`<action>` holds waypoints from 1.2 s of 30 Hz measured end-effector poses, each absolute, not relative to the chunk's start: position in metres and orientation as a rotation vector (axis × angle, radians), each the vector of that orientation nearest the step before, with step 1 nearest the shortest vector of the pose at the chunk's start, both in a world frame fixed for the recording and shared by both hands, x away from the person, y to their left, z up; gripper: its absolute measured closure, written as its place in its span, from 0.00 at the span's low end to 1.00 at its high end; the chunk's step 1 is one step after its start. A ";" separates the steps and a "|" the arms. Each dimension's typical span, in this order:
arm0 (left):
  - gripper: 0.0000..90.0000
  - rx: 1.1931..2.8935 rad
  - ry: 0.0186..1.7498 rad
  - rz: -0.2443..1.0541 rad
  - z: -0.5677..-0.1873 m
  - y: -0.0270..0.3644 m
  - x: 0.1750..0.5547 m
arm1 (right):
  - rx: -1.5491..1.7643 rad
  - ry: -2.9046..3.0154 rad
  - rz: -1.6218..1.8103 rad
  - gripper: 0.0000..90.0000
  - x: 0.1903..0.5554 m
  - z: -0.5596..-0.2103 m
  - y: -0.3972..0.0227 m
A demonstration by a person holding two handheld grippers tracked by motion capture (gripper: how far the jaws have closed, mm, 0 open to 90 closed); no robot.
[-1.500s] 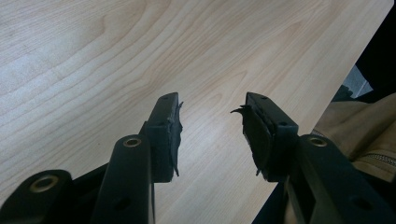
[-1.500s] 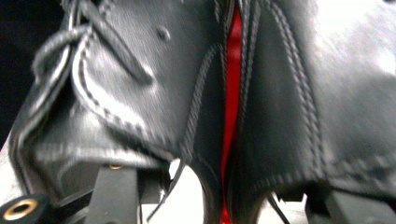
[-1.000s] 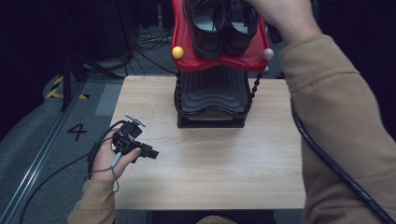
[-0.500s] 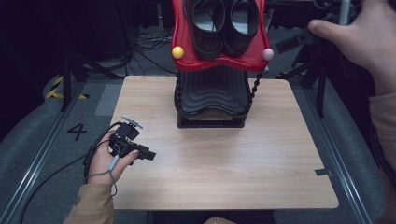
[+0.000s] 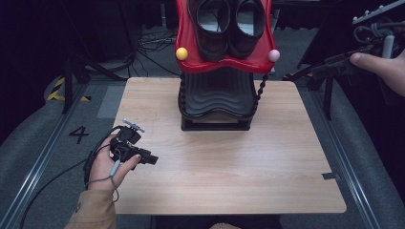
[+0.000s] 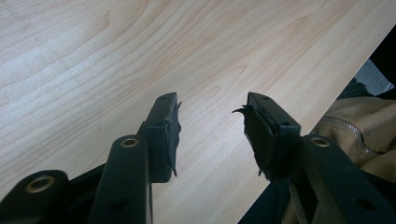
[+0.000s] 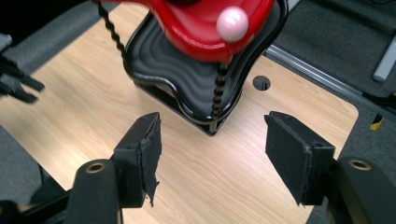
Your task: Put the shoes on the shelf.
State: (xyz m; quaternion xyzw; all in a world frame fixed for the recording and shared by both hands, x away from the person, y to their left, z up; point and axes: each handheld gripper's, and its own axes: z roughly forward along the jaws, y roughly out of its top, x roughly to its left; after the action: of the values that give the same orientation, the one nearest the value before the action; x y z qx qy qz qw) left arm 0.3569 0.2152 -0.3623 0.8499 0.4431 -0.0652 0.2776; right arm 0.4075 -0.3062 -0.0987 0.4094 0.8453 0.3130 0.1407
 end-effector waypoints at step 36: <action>0.61 2.311 1.203 -0.181 -0.370 0.209 0.339 | 0.888 2.682 1.093 0.39 0.395 -0.307 -0.303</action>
State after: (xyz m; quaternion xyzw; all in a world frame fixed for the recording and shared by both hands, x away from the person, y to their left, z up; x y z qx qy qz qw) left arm 0.3389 0.2091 -0.3699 0.8539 0.4446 -0.0670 0.2621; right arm 0.3955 -0.3025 -0.3068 0.2928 0.8839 0.3603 0.0561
